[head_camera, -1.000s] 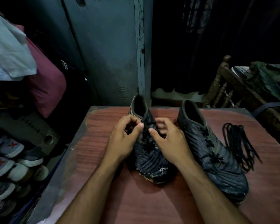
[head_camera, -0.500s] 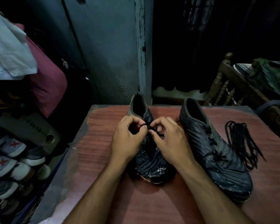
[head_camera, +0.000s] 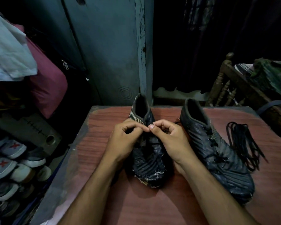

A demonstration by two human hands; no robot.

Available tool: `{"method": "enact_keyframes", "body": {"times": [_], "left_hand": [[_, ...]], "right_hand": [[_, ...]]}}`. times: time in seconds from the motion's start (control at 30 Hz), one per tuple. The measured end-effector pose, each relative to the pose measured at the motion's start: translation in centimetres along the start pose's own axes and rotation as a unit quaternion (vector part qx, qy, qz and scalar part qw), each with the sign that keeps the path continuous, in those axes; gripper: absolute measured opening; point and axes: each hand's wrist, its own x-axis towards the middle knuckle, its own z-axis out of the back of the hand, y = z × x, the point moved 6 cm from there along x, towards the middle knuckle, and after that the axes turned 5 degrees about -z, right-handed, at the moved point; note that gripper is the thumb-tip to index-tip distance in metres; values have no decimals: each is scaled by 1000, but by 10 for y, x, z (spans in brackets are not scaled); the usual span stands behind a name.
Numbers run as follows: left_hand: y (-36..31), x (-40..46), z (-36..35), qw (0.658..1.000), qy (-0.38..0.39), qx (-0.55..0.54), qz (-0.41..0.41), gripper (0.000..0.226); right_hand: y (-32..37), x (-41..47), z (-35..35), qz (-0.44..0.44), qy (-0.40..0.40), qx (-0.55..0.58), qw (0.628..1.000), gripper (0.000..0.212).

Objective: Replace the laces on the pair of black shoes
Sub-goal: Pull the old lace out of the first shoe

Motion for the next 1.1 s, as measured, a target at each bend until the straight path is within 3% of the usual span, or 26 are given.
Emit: {"method": "enact_keyframes", "body": {"times": [0.1, 0.2, 0.33, 0.4, 0.5, 0.57, 0.73, 0.8, 0.93, 1.1], "left_hand": [[5, 1, 9, 996, -82, -13, 43, 18], [5, -1, 5, 996, -63, -20, 54, 14], [1, -2, 0, 998, -34, -23, 37, 15], [-1, -2, -2, 997, -20, -69, 27, 11], [-7, -3, -5, 993, 32, -112, 5, 8], [-11, -5, -10, 989, 78, -123, -2, 3], [-9, -9, -17, 985, 148, -86, 8, 6], [-9, -8, -15, 988, 129, -88, 21, 13], [-6, -3, -4, 996, 3, -83, 46, 37], [0, -2, -5, 998, 4, -42, 43, 21]], "right_hand": [[3, -2, -2, 30, 29, -39, 998, 9], [8, -2, -2, 76, 42, -132, 987, 13], [8, -2, -3, 82, 60, -163, 981, 19], [8, -3, -2, 63, 60, -130, 988, 5], [4, -2, 0, 10, 50, -26, 998, 37], [0, -2, 0, -42, 43, 69, 996, 46], [-1, -1, -2, -43, 46, 75, 995, 17], [2, -2, -4, -22, 61, 62, 996, 12], [8, -2, -5, 14, 100, 26, 995, 10], [8, -3, -6, 46, 123, -67, 989, 11]]}}
